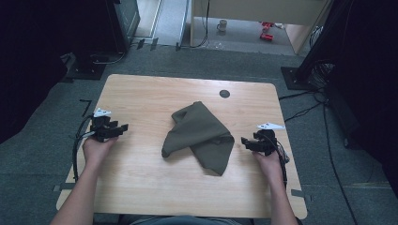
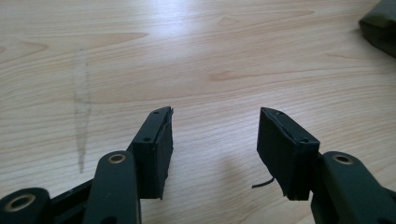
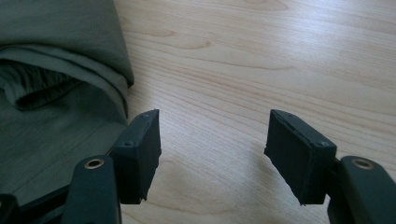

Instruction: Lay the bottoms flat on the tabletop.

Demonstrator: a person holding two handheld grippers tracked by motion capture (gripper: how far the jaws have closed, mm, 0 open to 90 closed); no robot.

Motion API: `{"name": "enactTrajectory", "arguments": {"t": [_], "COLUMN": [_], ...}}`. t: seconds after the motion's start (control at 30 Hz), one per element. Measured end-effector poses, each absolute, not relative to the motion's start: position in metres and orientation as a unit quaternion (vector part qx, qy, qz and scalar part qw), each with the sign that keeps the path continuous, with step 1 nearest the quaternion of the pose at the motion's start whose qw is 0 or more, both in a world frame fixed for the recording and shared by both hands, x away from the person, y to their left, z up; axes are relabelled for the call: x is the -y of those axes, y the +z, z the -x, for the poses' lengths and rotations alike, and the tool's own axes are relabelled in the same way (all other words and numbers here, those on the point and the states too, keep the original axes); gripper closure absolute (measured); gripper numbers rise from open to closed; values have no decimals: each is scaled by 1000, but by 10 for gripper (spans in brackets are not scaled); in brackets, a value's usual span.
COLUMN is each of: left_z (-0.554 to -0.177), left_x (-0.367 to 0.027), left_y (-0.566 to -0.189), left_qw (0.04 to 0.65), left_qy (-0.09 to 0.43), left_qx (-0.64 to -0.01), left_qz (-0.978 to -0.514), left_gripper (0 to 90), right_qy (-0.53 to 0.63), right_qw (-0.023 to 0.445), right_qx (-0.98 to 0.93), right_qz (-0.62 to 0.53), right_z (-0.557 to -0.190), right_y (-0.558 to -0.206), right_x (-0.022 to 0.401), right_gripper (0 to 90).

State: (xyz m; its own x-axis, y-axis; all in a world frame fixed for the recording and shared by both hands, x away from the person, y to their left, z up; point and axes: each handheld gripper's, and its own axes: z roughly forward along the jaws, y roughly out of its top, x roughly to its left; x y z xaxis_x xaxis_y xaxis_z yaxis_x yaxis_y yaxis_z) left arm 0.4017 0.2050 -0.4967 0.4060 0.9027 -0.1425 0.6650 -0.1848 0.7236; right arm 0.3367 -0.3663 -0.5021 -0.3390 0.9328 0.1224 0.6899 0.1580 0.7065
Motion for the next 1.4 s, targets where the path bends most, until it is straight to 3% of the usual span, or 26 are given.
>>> {"name": "enactTrajectory", "arguments": {"t": [0.77,1.4], "left_z": [-395,-389], "left_x": [-173,-154], "left_y": [-488,-482], "left_qw": [378,386], "left_qy": [135,118], "left_qx": [-472,-442], "left_qz": [-785,-801], "left_gripper": [456,473], "right_qy": [374,379], "right_qw": [177,172], "right_qx": [-767,-797], "right_qz": [-490,-438], "right_z": [-322,-331], "right_y": [-476,-467], "right_x": [324,290], "right_gripper": [404,417]}}
